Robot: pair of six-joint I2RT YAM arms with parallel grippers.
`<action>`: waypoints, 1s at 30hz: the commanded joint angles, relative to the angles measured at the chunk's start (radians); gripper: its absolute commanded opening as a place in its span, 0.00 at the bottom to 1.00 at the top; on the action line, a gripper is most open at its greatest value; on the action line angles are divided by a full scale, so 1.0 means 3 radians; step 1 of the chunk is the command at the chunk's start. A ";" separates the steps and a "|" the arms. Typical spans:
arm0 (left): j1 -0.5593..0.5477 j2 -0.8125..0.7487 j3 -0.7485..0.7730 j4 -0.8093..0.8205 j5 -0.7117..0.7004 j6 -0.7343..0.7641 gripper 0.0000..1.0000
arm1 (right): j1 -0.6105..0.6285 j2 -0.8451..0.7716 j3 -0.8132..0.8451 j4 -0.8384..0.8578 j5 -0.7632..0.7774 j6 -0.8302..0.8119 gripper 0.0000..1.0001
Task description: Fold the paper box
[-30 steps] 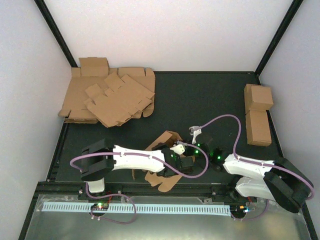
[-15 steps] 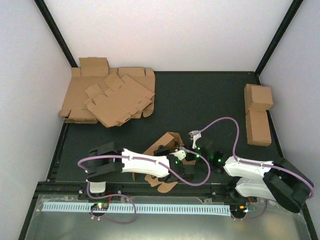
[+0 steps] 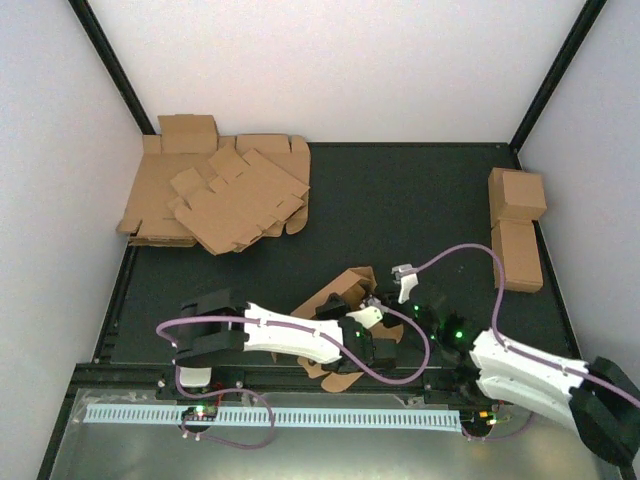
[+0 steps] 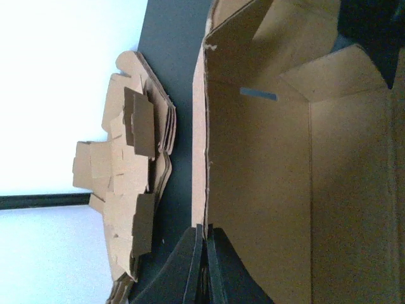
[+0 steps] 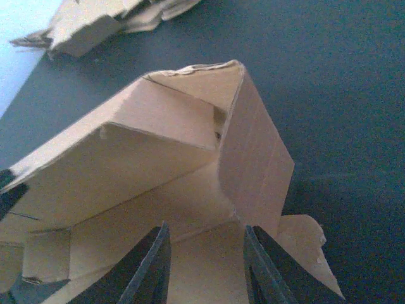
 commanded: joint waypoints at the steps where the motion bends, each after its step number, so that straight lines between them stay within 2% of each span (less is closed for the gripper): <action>1: 0.0058 0.0146 0.0034 0.0088 0.0102 0.0065 0.02 | 0.0049 -0.0584 -0.0010 0.0098 -0.0097 -0.0096 0.36; 7: 0.0055 0.0148 0.0056 0.0075 0.0088 0.0072 0.01 | -0.0133 -0.1164 -0.0139 -0.0064 0.0139 -0.0050 0.38; 11: 0.0047 0.0148 0.0065 0.0057 0.0073 0.0067 0.02 | -0.0393 -0.1102 -0.0054 -0.0181 0.0280 0.0045 0.40; 16: 0.0040 0.0150 0.0065 0.0055 0.0073 0.0065 0.02 | -0.1216 -0.0274 0.0250 0.0089 -0.0706 0.0087 0.39; 21: 0.0032 0.0142 0.0077 0.0060 0.0065 0.0076 0.01 | -0.1699 0.0758 0.0817 0.0339 -0.1657 0.0141 0.38; 23: 0.0030 0.0147 0.0094 0.0057 0.0057 0.0101 0.02 | -0.1809 0.1203 0.1104 0.0440 -0.2052 0.0214 0.37; 25: 0.0024 0.0149 0.0110 0.0039 0.0050 0.0100 0.02 | -0.1830 0.1669 0.1415 0.0415 -0.2326 0.0210 0.33; 30: 0.0014 0.0161 0.0116 0.0046 0.0075 0.0098 0.01 | -0.1823 0.2609 0.1840 0.0383 -0.2585 0.0291 0.25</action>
